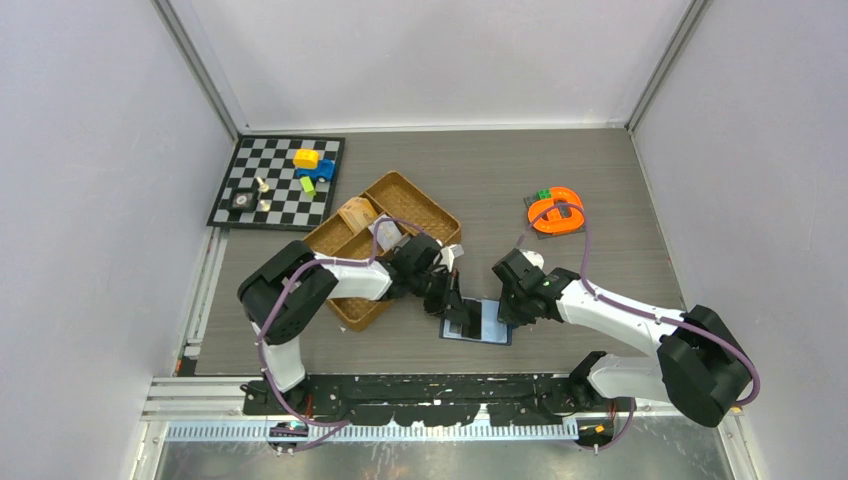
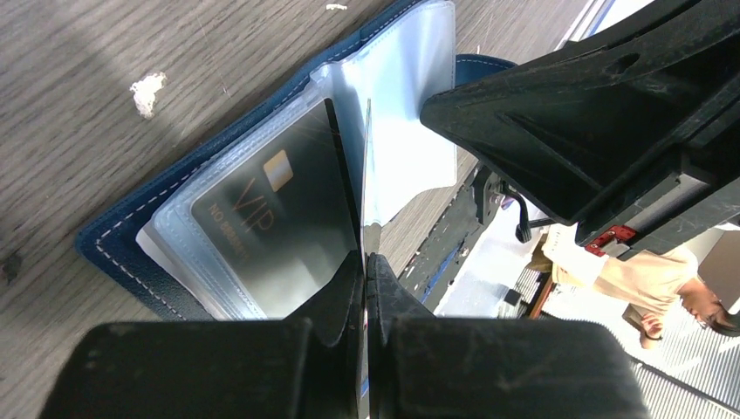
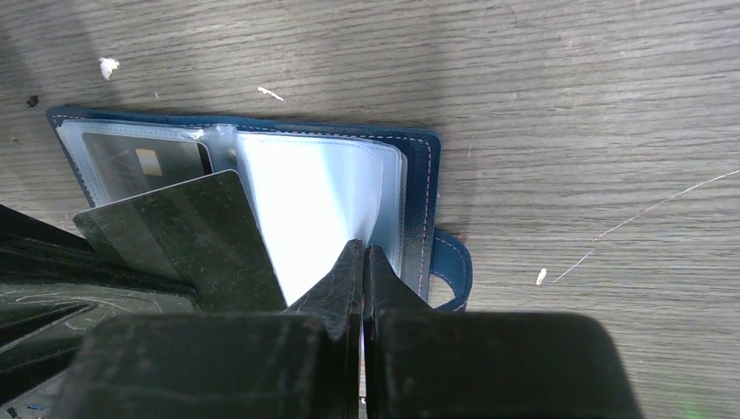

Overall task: Put the credit cards into the card holder
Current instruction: Insert the credit card into the card holder.

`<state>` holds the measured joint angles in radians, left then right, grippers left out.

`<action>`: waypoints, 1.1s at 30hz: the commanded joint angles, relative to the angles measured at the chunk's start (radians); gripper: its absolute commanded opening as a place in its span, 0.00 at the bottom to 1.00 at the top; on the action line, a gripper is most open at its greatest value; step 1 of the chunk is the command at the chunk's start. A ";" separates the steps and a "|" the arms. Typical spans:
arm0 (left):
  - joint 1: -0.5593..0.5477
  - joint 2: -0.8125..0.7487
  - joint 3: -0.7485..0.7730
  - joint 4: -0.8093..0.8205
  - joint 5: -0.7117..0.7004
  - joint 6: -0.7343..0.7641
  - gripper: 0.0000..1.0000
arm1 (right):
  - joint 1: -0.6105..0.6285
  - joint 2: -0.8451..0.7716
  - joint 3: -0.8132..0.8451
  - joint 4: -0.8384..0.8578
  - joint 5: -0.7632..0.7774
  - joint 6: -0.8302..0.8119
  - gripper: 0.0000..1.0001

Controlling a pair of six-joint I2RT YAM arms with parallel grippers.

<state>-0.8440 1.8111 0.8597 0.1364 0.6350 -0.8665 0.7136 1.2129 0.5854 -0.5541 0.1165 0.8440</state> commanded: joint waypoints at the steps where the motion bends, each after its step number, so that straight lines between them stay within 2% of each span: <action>1: 0.009 0.019 0.037 -0.062 0.027 0.057 0.00 | 0.002 0.005 0.022 0.009 0.013 0.003 0.01; 33: 0.033 0.144 0.102 -0.038 0.074 0.071 0.00 | 0.002 0.007 0.004 0.030 -0.020 0.016 0.00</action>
<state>-0.8219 1.9224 0.9447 0.1005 0.7429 -0.8173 0.7136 1.2240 0.5854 -0.5453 0.1013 0.8448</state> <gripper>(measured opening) 0.010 0.019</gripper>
